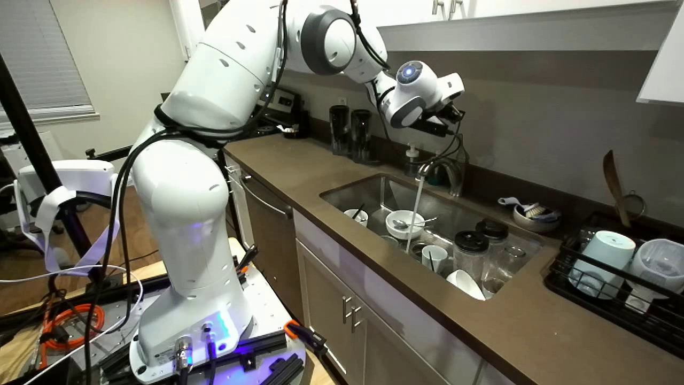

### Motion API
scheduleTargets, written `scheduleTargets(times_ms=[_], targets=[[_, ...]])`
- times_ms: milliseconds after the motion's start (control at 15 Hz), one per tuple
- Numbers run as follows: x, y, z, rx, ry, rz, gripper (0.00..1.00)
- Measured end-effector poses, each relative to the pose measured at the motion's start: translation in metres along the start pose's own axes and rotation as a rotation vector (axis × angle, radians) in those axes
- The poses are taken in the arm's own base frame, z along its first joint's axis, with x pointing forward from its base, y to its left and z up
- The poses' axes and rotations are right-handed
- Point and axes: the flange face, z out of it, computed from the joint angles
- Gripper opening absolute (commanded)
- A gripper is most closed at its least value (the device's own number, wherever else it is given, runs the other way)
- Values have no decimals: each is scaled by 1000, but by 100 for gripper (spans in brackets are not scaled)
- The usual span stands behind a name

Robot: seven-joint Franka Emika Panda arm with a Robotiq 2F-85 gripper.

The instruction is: Close the faucet, open the faucet, close the faucet

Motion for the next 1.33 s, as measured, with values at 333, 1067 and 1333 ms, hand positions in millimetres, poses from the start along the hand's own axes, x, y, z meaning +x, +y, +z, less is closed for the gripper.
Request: scheduleTargets(times_ms=[333,1067,1333], targets=[[5,1,15,1,29,7,0],[28,11,48,3,-36,-62,0],[36,16,55,7,-84,-73,0]])
